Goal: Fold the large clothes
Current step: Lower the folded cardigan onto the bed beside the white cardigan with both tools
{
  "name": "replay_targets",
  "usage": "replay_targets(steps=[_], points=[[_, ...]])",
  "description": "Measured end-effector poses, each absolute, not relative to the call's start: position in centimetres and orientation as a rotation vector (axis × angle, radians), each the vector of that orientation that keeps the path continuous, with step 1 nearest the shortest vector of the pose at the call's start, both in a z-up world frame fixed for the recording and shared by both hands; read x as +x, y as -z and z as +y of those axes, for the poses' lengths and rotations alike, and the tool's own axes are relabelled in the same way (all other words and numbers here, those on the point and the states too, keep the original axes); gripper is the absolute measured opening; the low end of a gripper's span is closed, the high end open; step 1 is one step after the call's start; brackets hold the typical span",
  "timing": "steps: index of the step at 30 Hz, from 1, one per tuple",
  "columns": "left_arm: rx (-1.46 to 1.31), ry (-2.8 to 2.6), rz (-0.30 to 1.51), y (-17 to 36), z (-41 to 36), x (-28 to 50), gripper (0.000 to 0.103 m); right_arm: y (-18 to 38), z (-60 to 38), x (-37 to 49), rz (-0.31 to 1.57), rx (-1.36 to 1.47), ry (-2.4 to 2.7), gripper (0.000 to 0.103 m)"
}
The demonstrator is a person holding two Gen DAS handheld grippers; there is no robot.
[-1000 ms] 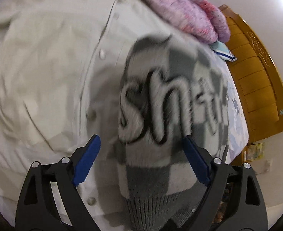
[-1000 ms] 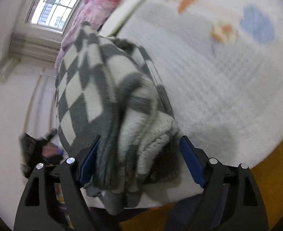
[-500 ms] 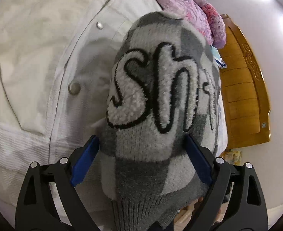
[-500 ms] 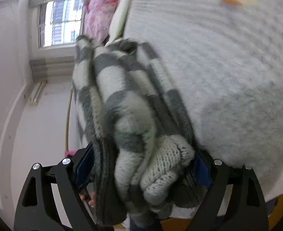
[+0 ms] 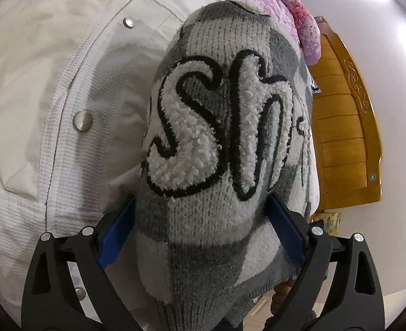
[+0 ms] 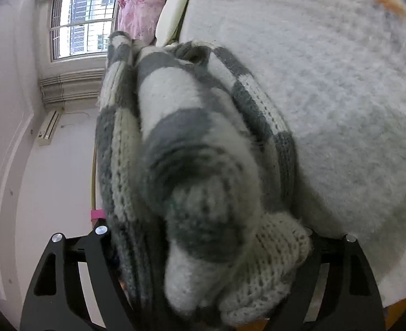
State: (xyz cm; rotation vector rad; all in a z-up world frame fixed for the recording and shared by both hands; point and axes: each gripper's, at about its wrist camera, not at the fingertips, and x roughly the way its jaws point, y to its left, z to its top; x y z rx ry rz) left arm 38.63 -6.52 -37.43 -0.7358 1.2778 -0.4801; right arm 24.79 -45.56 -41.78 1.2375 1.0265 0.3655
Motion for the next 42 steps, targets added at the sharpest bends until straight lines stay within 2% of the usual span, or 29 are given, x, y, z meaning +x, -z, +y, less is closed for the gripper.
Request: replay_targets(steps=[1,2,4,9,16,25,34,36,38,42], points=[[-0.737,0.474,1.272,37.4,-6.6,38.7,0.091,41.2,-45.6,24.0,1.017,1.212,-0.361,0.058],[-0.717,0.468,1.251,37.1,-6.7,38.5,0.090,40.4,-45.6,23.7,1.008,1.188,-0.355,0.051],[-0.675,0.459,1.216,36.4,-7.4,38.3,0.086,38.2,-45.4,23.6,0.989,1.088,-0.327,0.047],[-0.680,0.473,1.176,35.7,-9.7,37.5,0.078,32.4,-45.9,24.4,0.918,0.841,-0.256,0.043],[-0.690,0.581,1.196,35.9,-19.2,38.8,0.076,30.2,-52.6,23.1,0.858,0.735,-0.141,0.042],[-0.552,0.708,1.278,36.9,-35.6,39.6,0.074,34.8,-66.8,19.5,0.802,0.873,0.036,0.042],[-0.416,0.718,1.283,36.8,-41.2,41.1,0.074,37.1,-70.9,16.5,0.755,1.011,0.063,0.043],[-0.414,0.722,1.285,36.8,-41.3,41.5,0.074,37.3,-71.2,16.2,0.759,1.010,0.068,0.047],[-0.407,0.727,1.290,36.9,-41.2,42.0,0.075,37.1,-71.3,15.9,0.787,0.987,0.083,0.059],[-0.425,0.702,1.275,37.0,-39.3,41.1,0.083,36.4,-71.4,16.2,0.859,0.926,0.124,0.067]])
